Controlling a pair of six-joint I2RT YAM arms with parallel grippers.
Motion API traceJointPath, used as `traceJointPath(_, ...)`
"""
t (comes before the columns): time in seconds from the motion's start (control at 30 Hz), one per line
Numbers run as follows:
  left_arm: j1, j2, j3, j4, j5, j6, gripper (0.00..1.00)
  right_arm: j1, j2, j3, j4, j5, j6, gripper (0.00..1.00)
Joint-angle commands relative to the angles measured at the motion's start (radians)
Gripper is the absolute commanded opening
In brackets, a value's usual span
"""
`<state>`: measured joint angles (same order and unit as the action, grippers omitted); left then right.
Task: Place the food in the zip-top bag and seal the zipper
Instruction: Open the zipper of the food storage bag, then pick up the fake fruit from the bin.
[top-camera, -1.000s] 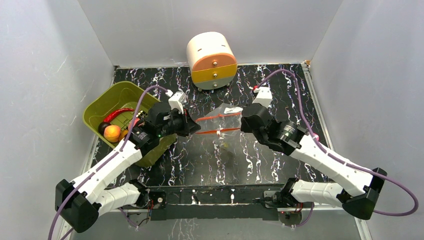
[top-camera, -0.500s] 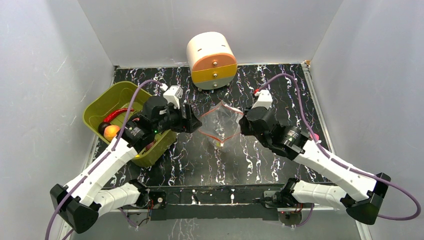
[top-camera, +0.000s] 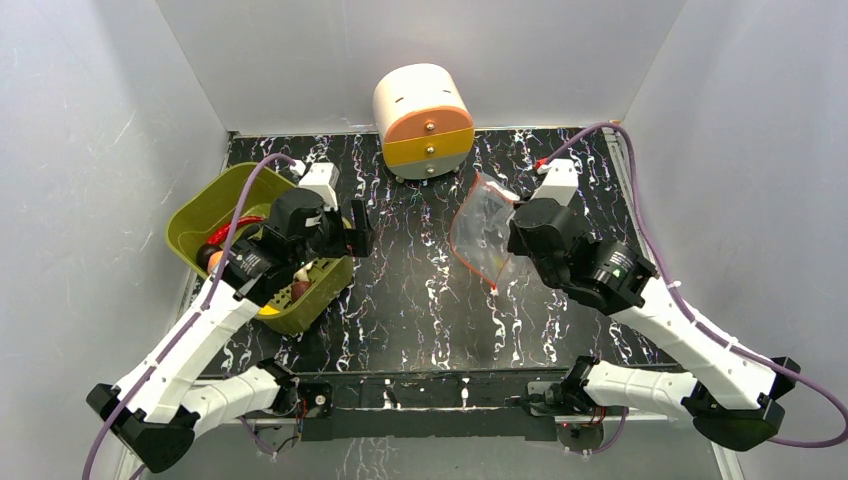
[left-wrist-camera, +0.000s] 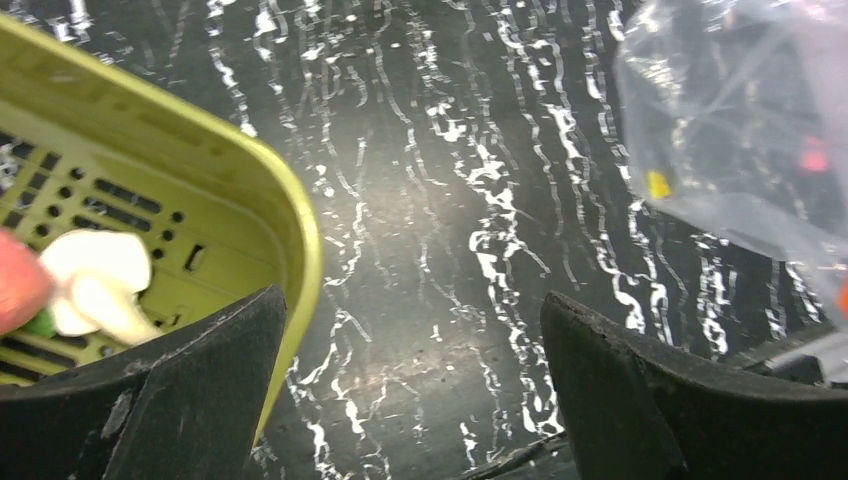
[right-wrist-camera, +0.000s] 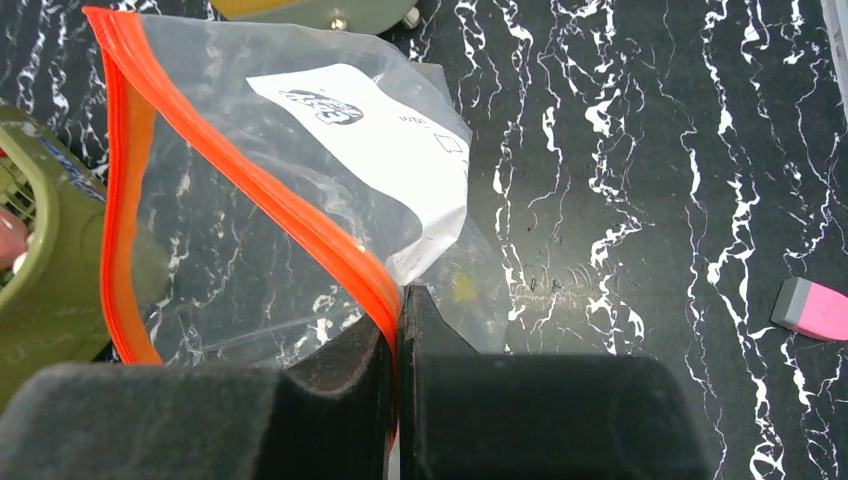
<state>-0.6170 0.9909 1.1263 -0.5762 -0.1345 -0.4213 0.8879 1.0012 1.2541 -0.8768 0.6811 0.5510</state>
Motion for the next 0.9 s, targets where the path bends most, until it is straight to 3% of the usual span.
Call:
traceJointPath(0.0, 0.005, 0.020, 0.044, -0.095, -0.178, 0.033, 0.98, -0.003, -0.001, 0.045, -0.004, 0.036, -0.024, 0.00)
traceJointPath(0.13, 0.014, 0.042, 0.033, -0.117, -0.272, 0.025, 0.99, -0.003, 0.026, -0.022, 0.040, 0.021, -0.051, 0.00)
traceJointPath(0.27, 0.061, 0.063, 0.040, -0.129, -0.273, 0.011, 0.98, -0.003, 0.030, -0.062, 0.106, -0.056, -0.094, 0.00)
traceJointPath(0.6, 0.373, 0.129, 0.044, -0.082, -0.206, -0.009, 0.94, -0.003, -0.023, -0.145, 0.227, -0.313, -0.065, 0.00)
traceJointPath(0.87, 0.554, 0.205, -0.023, -0.038, -0.218, -0.014, 0.88, -0.003, -0.078, -0.159, 0.233, -0.361, -0.071, 0.00)
